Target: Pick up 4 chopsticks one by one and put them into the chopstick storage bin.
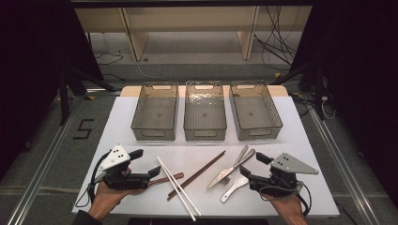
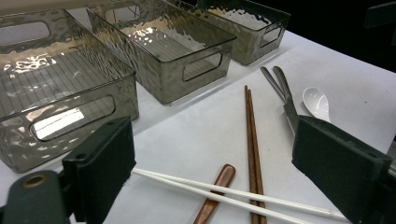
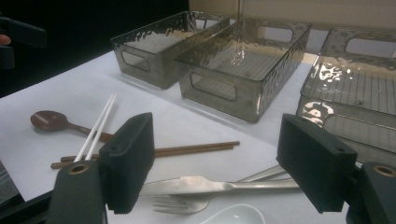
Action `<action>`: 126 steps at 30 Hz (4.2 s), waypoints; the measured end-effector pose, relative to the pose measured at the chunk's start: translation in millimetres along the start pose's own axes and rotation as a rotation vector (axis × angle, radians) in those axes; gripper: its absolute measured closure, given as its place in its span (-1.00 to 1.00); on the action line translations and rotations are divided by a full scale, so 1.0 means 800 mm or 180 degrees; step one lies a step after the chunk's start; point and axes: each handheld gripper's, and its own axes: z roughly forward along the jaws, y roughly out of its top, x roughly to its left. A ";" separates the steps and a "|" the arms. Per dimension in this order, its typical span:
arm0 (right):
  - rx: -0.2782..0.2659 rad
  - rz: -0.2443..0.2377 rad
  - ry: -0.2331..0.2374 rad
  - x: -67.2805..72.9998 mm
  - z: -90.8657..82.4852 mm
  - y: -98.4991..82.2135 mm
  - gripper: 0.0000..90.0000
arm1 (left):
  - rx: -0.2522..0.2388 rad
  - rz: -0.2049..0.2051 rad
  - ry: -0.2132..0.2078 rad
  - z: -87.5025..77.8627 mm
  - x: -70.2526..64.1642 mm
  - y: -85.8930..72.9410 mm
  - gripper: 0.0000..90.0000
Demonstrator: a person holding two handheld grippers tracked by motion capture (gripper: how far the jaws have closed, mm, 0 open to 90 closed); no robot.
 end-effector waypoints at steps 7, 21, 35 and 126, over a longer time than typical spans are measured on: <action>0.0004 0.0014 -0.0005 -0.001 0.000 0.000 -0.37 | 0.0105 0.0061 -0.0075 0.002 -0.001 0.002 -0.72; 0.0049 0.0041 0.0015 -0.002 0.002 0.000 -0.37 | 0.0689 0.0728 -0.0252 0.020 -0.015 0.026 -0.72; 0.0074 0.0051 0.0046 -0.003 0.004 0.000 -0.37 | 0.1514 0.1442 -0.0625 0.057 -0.024 0.036 -0.69; 0.0293 0.0149 0.0218 -0.006 0.014 -0.002 -0.34 | 0.2770 0.3038 -0.1499 0.130 -0.060 -0.017 0.61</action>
